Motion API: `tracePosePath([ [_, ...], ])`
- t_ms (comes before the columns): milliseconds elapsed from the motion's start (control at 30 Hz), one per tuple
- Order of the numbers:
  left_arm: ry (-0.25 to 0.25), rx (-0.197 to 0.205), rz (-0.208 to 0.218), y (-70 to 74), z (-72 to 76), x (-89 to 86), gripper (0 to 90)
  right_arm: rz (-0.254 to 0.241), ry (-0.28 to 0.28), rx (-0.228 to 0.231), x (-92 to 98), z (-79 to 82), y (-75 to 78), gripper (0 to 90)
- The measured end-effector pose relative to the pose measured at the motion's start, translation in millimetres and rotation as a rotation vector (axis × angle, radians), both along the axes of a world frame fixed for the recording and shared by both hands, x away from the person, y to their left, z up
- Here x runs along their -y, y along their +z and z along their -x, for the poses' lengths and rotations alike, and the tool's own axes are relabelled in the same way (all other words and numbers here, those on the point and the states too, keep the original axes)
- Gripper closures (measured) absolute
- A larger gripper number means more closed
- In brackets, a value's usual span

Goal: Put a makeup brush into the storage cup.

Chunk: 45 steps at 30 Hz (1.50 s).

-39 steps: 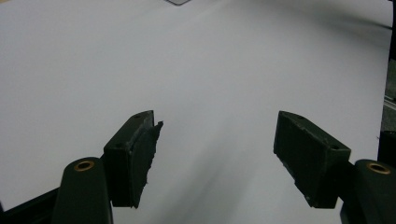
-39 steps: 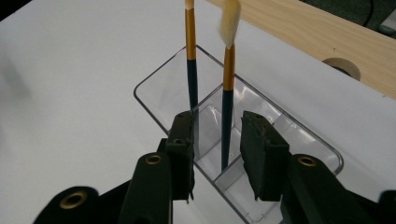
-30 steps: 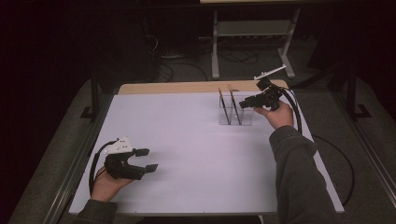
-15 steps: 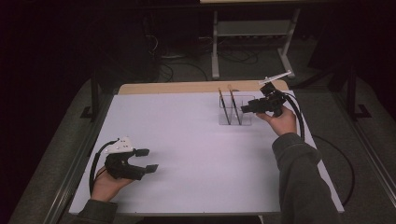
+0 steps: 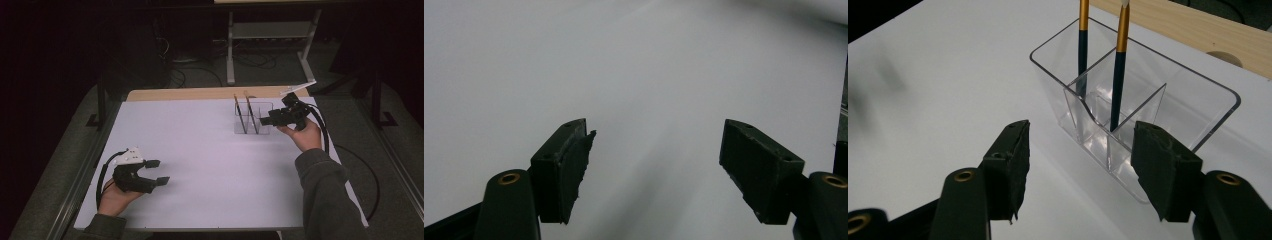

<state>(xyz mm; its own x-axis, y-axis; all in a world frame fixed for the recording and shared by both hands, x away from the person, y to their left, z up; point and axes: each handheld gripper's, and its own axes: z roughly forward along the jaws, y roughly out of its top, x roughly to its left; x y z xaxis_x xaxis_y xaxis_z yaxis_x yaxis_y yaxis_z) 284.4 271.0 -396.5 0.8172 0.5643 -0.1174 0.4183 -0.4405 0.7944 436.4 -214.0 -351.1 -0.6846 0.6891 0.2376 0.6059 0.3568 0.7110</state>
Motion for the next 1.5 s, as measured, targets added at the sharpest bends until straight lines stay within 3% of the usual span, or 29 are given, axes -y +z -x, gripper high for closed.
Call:
tracePosePath([
  [600,0.006,0.010,-0.004,-0.9,0.3,1.3,26.6,-0.020,0.012,0.044,11.1,23.7,-3.6,34.7],
  [1500,0.014,0.020,-0.005,-0.1,1.3,-0.4,25.8,-0.029,0.028,0.047,16.3,51.6,-12.8,31.1],
])
